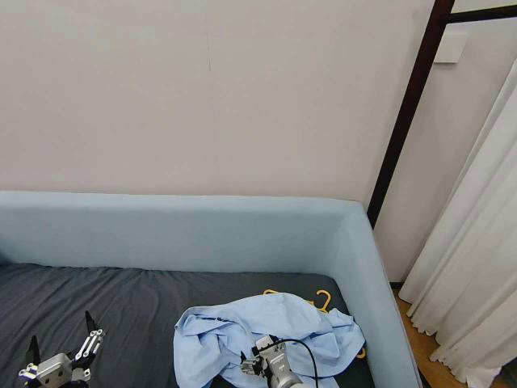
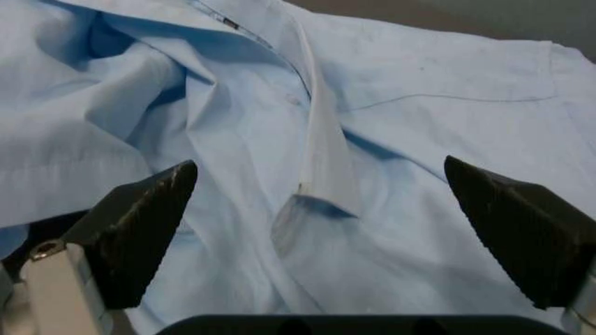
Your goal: Pick up the clothes from the sofa and hang them on the clothes hanger.
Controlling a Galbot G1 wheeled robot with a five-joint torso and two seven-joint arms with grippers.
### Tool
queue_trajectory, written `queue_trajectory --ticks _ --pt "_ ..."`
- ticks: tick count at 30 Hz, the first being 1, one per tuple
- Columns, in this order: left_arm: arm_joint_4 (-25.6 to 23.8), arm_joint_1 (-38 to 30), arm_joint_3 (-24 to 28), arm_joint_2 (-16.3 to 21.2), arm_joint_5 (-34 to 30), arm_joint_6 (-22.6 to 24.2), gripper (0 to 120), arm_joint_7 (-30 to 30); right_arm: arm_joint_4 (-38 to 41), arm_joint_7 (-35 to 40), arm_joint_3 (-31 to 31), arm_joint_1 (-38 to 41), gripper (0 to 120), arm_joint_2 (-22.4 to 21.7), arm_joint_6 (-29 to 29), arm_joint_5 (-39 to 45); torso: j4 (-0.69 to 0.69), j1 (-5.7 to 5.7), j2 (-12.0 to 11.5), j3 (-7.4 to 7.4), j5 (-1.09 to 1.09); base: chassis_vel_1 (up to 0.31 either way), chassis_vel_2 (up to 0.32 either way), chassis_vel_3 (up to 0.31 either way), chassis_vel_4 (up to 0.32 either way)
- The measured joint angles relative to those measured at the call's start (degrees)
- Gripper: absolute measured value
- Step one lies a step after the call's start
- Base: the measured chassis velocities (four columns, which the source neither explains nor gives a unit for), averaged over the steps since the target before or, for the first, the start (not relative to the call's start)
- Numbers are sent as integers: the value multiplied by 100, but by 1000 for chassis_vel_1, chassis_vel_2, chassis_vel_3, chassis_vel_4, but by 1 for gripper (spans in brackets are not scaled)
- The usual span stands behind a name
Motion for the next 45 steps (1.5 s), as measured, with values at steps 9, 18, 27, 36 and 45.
queue_trajectory --ticks 9,18,27,36,45 --pt "-11 45 -102 38 -12 -17 100 -18 -811 242 -7 214 77 387 -55 -16 0 0 0 0 0 0 0 0 0" --pt "20 -7 -43 23 -19 -29 100 -26 -587 473 -51 -48 43 364 -325 54 -1 0 0 0 1 0 0 0 0" --pt "37 -5 -20 12 -13 -34 100 -27 -559 512 -36 -97 22 318 -346 11 -1 0 0 0 1 0 0 0 0" --pt "31 17 -65 18 -13 -49 100 -40 -529 503 -26 -108 1 311 -351 26 -1 0 0 0 1 0 0 0 0" --pt "76 17 -51 17 -17 -65 100 -44 -98 372 24 -141 0 46 -216 152 -1 0 0 0 2 0 0 0 0"
